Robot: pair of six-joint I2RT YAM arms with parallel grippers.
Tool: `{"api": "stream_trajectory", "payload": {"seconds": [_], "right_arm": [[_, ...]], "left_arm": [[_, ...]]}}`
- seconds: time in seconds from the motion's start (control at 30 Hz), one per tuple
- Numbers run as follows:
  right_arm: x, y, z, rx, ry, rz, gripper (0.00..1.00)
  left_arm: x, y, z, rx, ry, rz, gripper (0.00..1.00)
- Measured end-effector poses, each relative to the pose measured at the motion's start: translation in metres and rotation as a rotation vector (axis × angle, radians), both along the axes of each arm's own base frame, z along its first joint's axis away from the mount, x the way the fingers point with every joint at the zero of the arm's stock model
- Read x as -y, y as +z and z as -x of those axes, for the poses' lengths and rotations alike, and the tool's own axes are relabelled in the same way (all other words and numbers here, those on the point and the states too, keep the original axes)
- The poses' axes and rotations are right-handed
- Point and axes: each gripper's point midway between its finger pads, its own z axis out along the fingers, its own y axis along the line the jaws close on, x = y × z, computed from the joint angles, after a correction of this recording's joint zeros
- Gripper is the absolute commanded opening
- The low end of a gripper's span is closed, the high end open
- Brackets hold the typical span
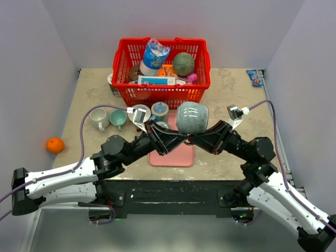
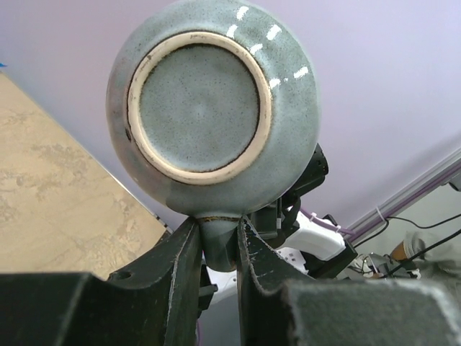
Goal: Turn the mug right side up
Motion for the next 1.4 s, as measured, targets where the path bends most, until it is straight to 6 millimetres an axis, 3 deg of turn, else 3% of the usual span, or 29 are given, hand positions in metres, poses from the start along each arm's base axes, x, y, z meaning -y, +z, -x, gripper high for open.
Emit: {"api": "stream_trajectory", "payload": {"seconds": [0.03, 0.1, 0.13, 0.23, 0.33, 0.53, 0.73, 0.9, 1.07, 1.2, 1.4], "right_arm": [[0.001, 0.0, 0.0, 0.001, -0.003, 0.002, 0.0], [0.001, -0.002, 0.0, -0.01, -0.01, 0.013, 0.0], [0.001, -0.004, -0.002, -0.018, -0.019, 0.021, 0.0], [0.002, -0.014, -0.008, -0.06, -0.05, 0.055, 0.0], [0.002, -0.024, -0.018, -0.125, -0.093, 0.104, 0.0], [0.015, -0.047, -0.043, -0.252, -0.261, 0.235, 0.0], [0.037, -0.069, -0.082, -0.322, -0.502, 0.45, 0.0], [0.062, -0.123, -0.127, -0.369, -0.736, 0.755, 0.0], [0.086, -0.188, -0.148, -0.403, -0.843, 1.077, 0.0], [0.096, -0.225, -0.162, -0.402, -0.872, 1.26, 0.0], [0.101, -0.258, -0.18, -0.401, -0.871, 1.386, 0.0]], "left_arm": [[0.0, -0.001, 0.0, -0.002, 0.0, -0.004, 0.48], [0.0, -0.005, -0.003, 0.008, 0.02, -0.023, 0.62], [-0.002, -0.006, -0.005, 0.012, 0.03, -0.033, 0.75], [-0.006, -0.008, -0.008, 0.027, 0.057, -0.057, 0.9], [-0.011, -0.016, -0.011, 0.036, 0.086, -0.105, 0.96], [-0.022, -0.032, -0.024, 0.017, 0.173, -0.224, 0.99], [-0.053, -0.065, -0.035, -0.046, 0.291, -0.374, 0.99], [-0.083, -0.089, -0.042, -0.091, 0.393, -0.479, 0.99], [-0.098, -0.116, -0.048, -0.133, 0.457, -0.58, 0.99], [-0.102, -0.141, -0.049, -0.164, 0.477, -0.655, 0.99], [-0.104, -0.175, -0.048, -0.202, 0.478, -0.732, 0.99]]}}
